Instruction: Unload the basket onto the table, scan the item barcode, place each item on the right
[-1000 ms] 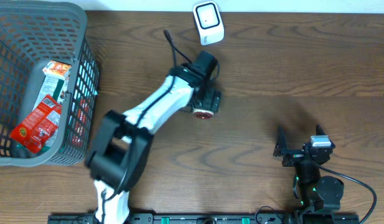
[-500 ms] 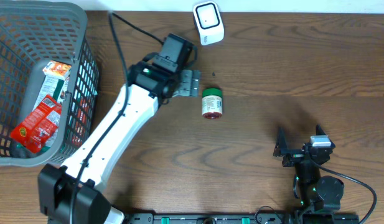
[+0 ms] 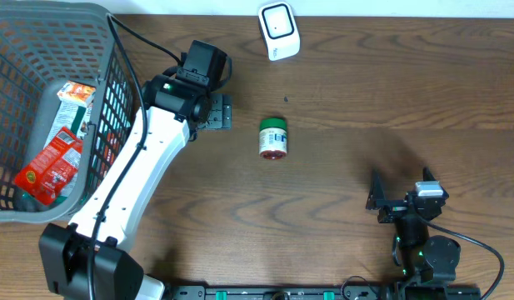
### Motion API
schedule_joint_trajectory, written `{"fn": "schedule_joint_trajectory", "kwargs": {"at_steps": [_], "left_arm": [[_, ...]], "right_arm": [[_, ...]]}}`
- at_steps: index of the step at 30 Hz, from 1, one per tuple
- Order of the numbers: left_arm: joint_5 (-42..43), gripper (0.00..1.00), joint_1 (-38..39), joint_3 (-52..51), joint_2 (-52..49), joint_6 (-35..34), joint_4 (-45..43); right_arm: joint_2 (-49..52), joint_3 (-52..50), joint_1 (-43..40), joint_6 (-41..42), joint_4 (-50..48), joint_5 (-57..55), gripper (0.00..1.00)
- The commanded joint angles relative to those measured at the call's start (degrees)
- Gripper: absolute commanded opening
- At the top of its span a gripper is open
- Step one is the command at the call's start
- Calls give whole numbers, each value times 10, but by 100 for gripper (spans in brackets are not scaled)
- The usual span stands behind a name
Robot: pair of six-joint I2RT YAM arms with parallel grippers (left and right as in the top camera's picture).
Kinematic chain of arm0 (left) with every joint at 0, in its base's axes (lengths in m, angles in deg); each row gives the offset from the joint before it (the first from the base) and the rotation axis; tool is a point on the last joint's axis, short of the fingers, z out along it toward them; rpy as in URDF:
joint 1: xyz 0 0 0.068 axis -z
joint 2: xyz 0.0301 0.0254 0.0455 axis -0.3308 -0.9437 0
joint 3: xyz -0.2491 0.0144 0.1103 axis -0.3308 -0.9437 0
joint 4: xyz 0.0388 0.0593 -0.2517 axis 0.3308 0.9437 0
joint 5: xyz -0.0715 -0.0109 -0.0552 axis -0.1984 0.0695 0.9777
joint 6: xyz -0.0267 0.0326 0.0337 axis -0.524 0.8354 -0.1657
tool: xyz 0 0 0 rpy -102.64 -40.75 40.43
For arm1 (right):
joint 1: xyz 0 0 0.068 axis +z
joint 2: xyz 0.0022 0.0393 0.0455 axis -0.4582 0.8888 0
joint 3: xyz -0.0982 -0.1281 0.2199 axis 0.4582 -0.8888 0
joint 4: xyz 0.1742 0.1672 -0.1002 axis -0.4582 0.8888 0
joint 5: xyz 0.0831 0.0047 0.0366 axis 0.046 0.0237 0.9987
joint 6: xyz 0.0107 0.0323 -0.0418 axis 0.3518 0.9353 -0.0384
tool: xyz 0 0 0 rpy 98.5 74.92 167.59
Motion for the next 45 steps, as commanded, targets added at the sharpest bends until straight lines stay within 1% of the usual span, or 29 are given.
{"fn": "schedule_joint_trajectory", "kwargs": {"at_steps": [1, 27, 30, 33, 35, 45], "left_arm": [[-9, 93, -1, 6, 10, 7, 2], [-9, 93, -1, 6, 10, 7, 2], [19, 93, -1, 6, 10, 7, 2], [91, 93, 0, 5, 8, -7, 2], [123, 93, 2, 5, 4, -11, 2], [129, 93, 25, -1, -14, -17, 2]], "right_arm": [[-2, -1, 1, 8, 2, 3, 99], [-2, -1, 1, 8, 2, 3, 99], [-2, -1, 1, 8, 2, 3, 99], [-2, -1, 1, 8, 2, 3, 99], [-2, -1, 1, 8, 2, 3, 99], [-2, -1, 1, 8, 2, 3, 99]]}}
